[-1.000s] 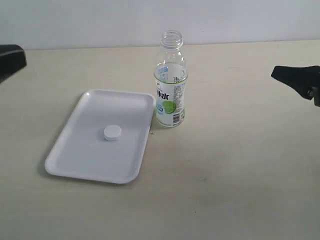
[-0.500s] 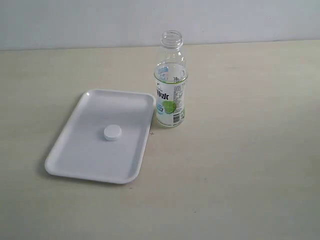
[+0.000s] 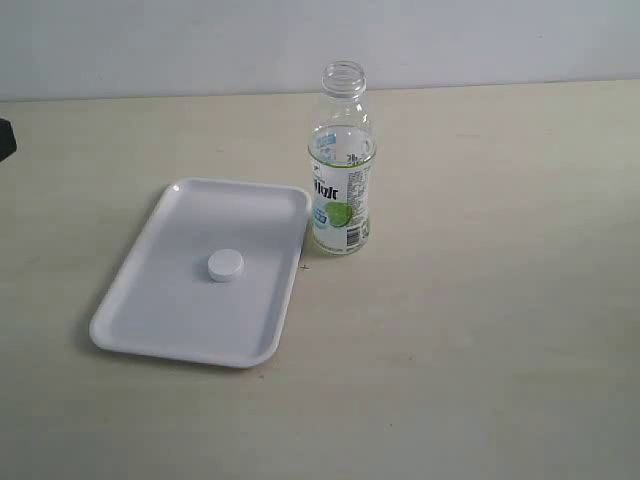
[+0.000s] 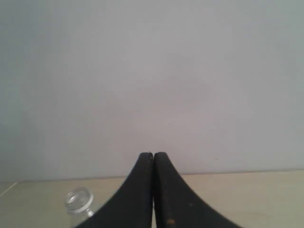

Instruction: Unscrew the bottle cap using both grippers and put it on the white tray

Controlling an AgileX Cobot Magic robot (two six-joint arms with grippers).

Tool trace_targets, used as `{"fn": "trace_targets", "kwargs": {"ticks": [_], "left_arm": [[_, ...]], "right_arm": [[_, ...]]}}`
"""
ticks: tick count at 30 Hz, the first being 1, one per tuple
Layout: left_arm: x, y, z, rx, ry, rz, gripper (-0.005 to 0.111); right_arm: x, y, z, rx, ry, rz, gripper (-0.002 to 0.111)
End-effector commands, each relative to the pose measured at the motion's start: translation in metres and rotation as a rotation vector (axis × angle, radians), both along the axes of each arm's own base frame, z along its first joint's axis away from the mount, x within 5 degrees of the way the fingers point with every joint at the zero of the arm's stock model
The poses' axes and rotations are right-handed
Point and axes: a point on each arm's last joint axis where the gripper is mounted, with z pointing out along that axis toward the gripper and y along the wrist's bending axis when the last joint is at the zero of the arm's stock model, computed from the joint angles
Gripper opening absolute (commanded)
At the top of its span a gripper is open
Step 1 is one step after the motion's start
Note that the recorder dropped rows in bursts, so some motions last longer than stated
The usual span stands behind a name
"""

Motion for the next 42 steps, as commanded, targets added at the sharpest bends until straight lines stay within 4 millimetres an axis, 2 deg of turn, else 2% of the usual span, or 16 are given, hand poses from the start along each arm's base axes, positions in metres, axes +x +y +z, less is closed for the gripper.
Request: {"fn": "trace_targets", "kwargs": {"ticks": [1,16,20,24,27,30,32,36,39,42], "left_arm": [[-0.001,-0.001,-0.002,-0.018,0.01,-0.006,0.0],[-0.001,-0.001,-0.002,-0.016,0.009,-0.007,0.0],[-0.001,-0.001,-0.002,-0.016,0.009,-0.007,0.0],[-0.001,-0.001,-0.002,-0.016,0.009,-0.007,0.0],[-0.001,0.0,-0.002,-0.014,0.01,-0.002,0.0],[-0.001,0.0,-0.002,-0.014,0.01,-0.002,0.0],[-0.001,0.0,-0.002,-0.014,0.01,-0.002,0.0],[-0.001,0.0,-0.002,-0.014,0.01,-0.002,0.0],[-0.001,0.0,-0.002,-0.014,0.01,-0.002,0.0],[-0.001,0.0,-0.002,-0.014,0.01,-0.002,0.0]], "right_arm": [[0.006,0.006,-0.007,0.044,0.014,0.133,0.0],[0.007,0.005,-0.008,0.025,0.017,0.119,0.0],[0.006,0.006,-0.009,0.115,0.066,0.127,0.0],[-0.009,0.0,-0.007,-0.003,0.125,-0.101,0.0],[-0.024,-0.005,-0.01,0.032,0.162,-0.314,0.0],[-0.044,-0.001,-0.017,0.025,0.16,-0.421,0.0],[-0.058,0.002,-0.023,0.02,0.137,-0.431,0.0],[-0.08,0.015,-0.035,0.023,0.054,-0.329,0.0],[-0.088,0.025,-0.044,-0.012,0.007,-0.23,0.0],[-0.092,0.027,-0.057,-0.064,0.004,-0.205,0.0]]}}
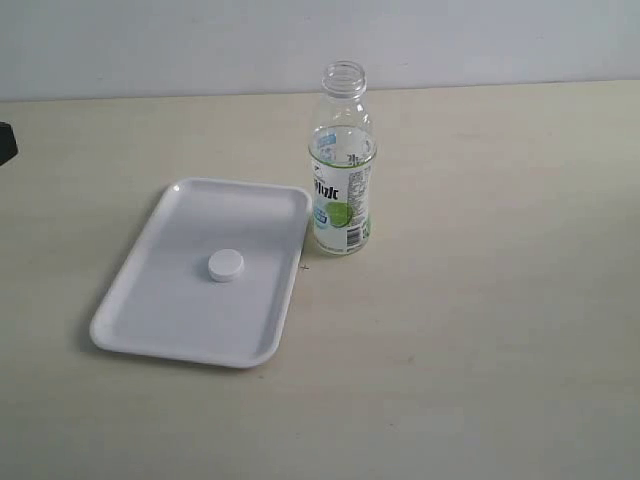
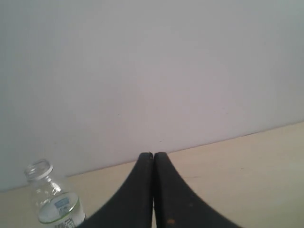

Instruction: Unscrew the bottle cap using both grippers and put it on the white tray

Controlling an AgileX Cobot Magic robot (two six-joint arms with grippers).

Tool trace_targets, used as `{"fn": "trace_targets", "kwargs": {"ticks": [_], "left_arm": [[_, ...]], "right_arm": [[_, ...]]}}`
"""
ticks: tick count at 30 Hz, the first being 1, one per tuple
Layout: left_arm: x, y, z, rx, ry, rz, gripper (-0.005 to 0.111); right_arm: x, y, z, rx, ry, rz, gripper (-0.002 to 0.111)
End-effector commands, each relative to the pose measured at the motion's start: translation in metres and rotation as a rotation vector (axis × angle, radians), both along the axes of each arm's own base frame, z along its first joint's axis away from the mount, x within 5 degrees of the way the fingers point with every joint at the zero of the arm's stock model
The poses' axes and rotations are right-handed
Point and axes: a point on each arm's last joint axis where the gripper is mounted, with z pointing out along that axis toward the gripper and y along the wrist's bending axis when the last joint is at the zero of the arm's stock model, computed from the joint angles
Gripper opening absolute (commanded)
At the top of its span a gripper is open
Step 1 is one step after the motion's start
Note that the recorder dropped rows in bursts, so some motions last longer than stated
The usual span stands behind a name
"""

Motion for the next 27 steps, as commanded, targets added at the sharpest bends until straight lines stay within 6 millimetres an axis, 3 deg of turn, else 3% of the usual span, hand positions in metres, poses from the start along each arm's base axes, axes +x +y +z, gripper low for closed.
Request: {"fn": "trace_targets", "kwargs": {"ticks": [1,7,21,27], "left_arm": [[0.0,0.0,-0.001,-0.012,0.005,-0.002,0.0],[0.0,0.0,-0.001,-0.01,0.004,-0.003,0.0],[0.0,0.0,-0.001,-0.009,0.004,-0.002,0.0],[0.0,0.0,-0.001,-0.009,0.004,-0.002,0.0]], "right_arm": [[-0.007,0.005,-0.02,-0.071,-0.001,0.045,0.0],[-0.01,0.001,-0.041,-0.059,0.038,0.002,0.0],[-0.014,0.003,-0.042,-0.048,0.004,0.016,0.0],[-0.026,-0.007,-0.05,-0.079,-0.008,-0.106,0.0]]}}
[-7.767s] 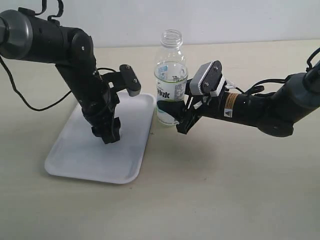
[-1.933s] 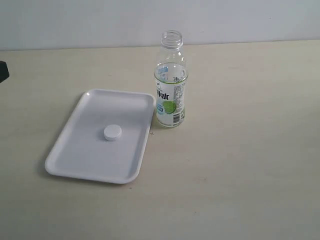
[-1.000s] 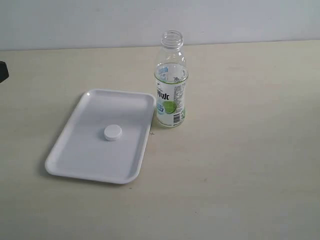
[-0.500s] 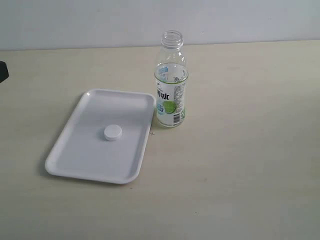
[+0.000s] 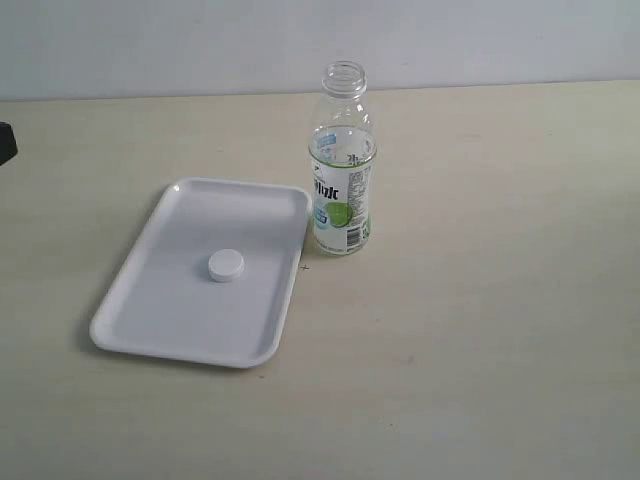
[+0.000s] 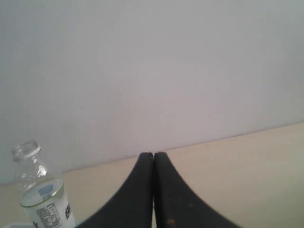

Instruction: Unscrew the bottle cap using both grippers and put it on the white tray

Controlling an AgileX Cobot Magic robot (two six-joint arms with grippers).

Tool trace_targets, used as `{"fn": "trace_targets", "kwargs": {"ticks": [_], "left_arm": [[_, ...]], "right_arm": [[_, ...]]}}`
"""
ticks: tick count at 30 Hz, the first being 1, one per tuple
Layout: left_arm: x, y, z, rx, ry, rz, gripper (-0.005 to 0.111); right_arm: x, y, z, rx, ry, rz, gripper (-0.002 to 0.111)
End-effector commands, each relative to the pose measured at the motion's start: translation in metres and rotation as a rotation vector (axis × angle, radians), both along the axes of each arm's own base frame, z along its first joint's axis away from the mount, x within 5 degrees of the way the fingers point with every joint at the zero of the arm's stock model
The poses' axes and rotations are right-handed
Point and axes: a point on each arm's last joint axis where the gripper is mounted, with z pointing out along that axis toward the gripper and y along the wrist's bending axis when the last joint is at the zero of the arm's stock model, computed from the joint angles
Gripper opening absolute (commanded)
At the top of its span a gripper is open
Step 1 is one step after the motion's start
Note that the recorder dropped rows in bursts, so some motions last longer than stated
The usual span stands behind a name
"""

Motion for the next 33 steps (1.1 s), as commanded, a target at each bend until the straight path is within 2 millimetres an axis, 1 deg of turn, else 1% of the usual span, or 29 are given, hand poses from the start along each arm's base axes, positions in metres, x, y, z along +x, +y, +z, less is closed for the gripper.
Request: {"fn": "trace_targets", "kwargs": {"ticks": [1,5,11,33], "left_arm": [[-0.0003,-0.0003,-0.0006,-0.009,0.004,-0.002,0.0],[-0.0003,-0.0003,-0.0006,-0.009,0.004,-0.002,0.0],[-0.0003,-0.0003,-0.0006,-0.009,0.004,-0.002,0.0],[-0.0003,-0.0003,-0.0006,-0.009,0.004,-0.002,0.0]], "right_arm": [[-0.0059,-0.006,-0.0105,-0.024,0.06,-0.073,0.0],[-0.0046,-0.0031,-0.0172,-0.134,0.086,-0.044,0.0],[-0.0047,-0.0026,-0.0109,-0.143,0.01,-0.044,0.0],[-0.0047,-0.0026,-0.0109,-0.139,0.01,-0.043,0.0]]}}
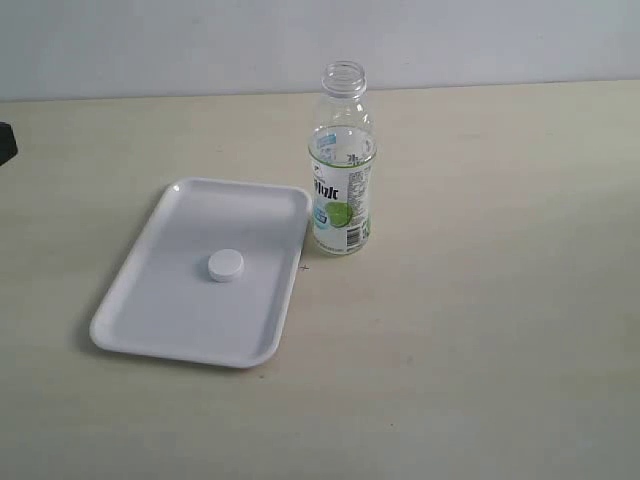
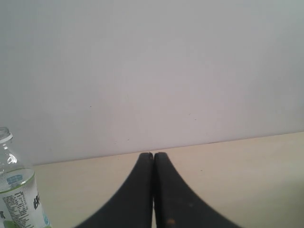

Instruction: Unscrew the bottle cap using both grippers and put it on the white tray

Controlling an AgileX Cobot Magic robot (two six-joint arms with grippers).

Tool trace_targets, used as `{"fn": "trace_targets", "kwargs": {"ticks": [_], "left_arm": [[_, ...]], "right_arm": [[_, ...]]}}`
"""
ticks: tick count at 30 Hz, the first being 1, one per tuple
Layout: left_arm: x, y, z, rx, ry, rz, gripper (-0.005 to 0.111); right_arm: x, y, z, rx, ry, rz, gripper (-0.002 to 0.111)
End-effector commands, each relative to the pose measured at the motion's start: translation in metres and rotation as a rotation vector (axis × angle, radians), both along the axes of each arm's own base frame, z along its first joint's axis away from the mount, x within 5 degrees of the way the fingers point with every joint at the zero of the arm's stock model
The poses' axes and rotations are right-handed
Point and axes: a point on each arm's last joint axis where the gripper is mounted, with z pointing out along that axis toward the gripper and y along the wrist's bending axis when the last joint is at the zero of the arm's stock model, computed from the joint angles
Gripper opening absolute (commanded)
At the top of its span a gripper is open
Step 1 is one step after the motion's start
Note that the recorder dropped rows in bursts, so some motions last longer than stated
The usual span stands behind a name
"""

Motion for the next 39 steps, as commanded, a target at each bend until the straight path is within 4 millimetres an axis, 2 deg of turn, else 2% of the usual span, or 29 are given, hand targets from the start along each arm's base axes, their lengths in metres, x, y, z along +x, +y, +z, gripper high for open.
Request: {"fn": "trace_targets", "kwargs": {"ticks": [1,23,27,34,39], "left_arm": [[0.0,0.0,-0.001,-0.009,0.004,-0.002,0.0],[-0.001,-0.001,-0.004,-0.057,0.049,0.013,0.0],[-0.016,0.004,-0.009,-0.017,0.006,0.039,0.0],[-0.058,0.021,-0.016,-0.007,-0.168,0.144,0.0],[-0.077,0.031,-0.035,0.045,-0.252,0.217,0.0]], "right_arm": [[0.0,0.0,0.0,-0.014,-0.012,0.002,0.0],[0.0,0.0,0.0,-0.014,-0.012,0.002,0.0],[0.0,0.0,0.0,-0.013,-0.012,0.004,0.0],[0.0,0.0,0.0,-0.013,-0.012,0.004,0.0],[0.0,0.0,0.0,-0.013,-0.012,0.004,0.0]]}}
